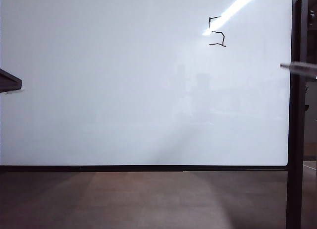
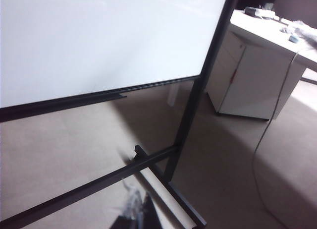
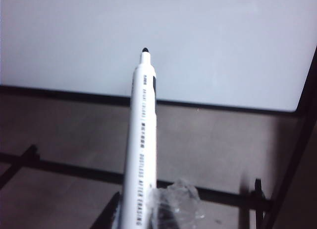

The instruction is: Reach to the right to find the marker pen, pick it up, and write the number 5 on the whiteboard.

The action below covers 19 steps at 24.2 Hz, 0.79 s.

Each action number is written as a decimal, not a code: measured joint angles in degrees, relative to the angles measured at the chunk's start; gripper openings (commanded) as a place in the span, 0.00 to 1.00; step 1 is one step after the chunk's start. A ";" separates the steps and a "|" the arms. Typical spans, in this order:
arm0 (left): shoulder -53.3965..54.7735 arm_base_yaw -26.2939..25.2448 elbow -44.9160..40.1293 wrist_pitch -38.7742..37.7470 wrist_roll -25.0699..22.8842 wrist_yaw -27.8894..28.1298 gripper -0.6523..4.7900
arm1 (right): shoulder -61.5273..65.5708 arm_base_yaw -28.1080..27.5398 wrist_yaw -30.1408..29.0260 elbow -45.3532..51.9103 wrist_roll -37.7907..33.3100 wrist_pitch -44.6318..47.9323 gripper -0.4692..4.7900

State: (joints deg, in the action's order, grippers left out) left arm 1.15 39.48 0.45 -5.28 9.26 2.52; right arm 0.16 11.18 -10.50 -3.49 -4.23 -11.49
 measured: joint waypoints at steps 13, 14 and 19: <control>-0.90 -17.11 0.04 -0.87 0.00 -6.69 0.11 | 0.00 -0.02 0.33 1.66 0.00 1.70 0.08; -0.90 -20.79 0.04 -0.92 0.00 -7.34 0.11 | 0.00 -0.02 0.31 1.66 0.00 1.73 0.08; -0.92 -39.34 0.00 -0.96 0.00 -7.10 0.11 | 0.00 -0.04 0.28 1.64 0.00 1.73 0.08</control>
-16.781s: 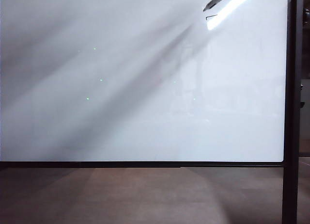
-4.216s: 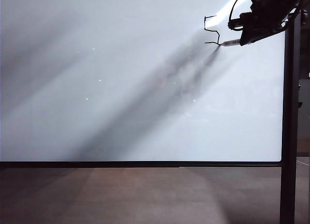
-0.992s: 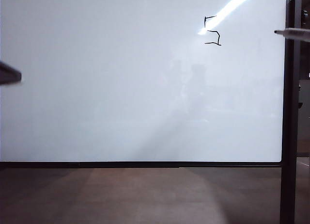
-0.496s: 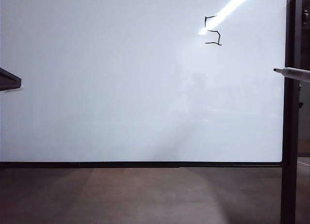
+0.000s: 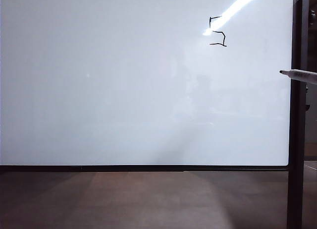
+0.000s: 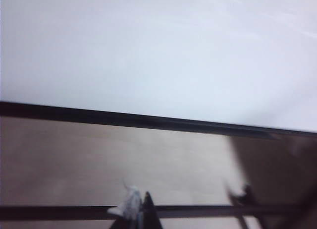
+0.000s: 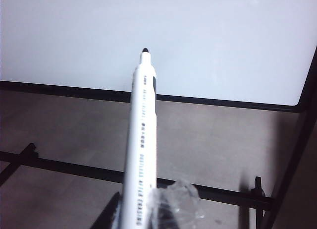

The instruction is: Reach to the right to find the marker pen, pick it up, and write the number 5 on the whiteboard.

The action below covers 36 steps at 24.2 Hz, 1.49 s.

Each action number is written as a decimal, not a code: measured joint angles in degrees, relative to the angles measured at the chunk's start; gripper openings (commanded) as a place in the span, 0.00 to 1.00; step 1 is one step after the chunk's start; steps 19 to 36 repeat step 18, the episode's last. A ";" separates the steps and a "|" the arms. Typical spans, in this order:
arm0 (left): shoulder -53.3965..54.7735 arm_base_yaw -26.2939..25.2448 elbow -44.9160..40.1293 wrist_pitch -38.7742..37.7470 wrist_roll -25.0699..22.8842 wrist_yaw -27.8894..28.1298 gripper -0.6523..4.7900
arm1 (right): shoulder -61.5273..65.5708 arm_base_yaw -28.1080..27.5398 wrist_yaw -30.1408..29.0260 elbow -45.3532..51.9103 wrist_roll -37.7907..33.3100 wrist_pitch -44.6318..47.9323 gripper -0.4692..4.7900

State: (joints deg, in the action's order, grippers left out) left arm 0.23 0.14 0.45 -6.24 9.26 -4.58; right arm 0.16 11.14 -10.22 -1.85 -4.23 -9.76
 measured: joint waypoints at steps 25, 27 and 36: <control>0.00 -3.48 0.00 -0.02 0.00 0.04 0.11 | 0.00 -11.02 -0.11 1.38 -0.02 0.44 0.08; 0.00 -3.48 0.00 -0.02 0.00 0.04 0.11 | 0.00 -11.02 -0.11 1.38 -0.02 0.44 0.08; 0.00 -3.48 0.00 -0.02 0.00 0.04 0.11 | 0.00 -11.02 -0.11 1.38 -0.02 0.44 0.08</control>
